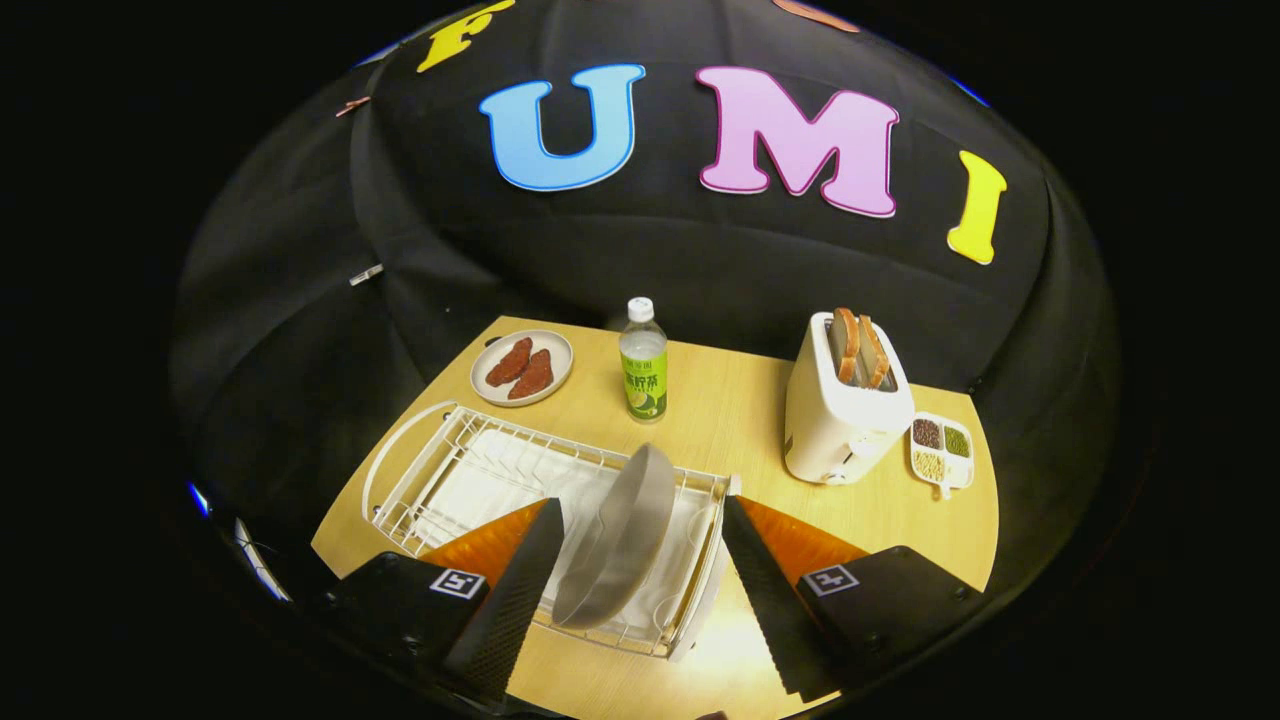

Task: Take the plate from the dish rack, then take the spoon from the basket and place it into the plate.

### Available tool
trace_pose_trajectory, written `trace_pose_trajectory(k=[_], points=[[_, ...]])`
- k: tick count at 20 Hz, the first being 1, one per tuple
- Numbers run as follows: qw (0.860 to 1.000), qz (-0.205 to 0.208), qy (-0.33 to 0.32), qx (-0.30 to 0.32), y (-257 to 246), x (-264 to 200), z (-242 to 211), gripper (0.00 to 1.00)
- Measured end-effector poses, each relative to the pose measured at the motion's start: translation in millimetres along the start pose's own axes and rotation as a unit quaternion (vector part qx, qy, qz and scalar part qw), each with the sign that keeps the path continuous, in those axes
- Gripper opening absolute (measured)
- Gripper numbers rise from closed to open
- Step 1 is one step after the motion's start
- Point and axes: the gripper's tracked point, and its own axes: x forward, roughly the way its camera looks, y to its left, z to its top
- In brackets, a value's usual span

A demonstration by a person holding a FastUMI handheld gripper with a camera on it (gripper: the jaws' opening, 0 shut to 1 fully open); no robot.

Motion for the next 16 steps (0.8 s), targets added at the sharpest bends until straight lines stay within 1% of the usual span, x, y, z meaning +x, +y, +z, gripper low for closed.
trace_pose_trajectory(k=[5,7,9,10,12,15,16], points=[[0.998,-0.018,0.042,0.03,1,38,-17,0.98],[0.998,-0.031,0.051,0.029,1,50,-22,0.91],[0.997,-0.041,0.066,0.03,2,59,-29,0.83],[0.995,-0.049,0.077,0.029,3,63,-35,0.66],[0.993,-0.071,0.092,0.025,-1,65,-40,0.45],[0.985,-0.094,0.139,0.046,-5,64,-51,0.4],[0.982,-0.1,0.15,0.053,-8,64,-53,0.36]])
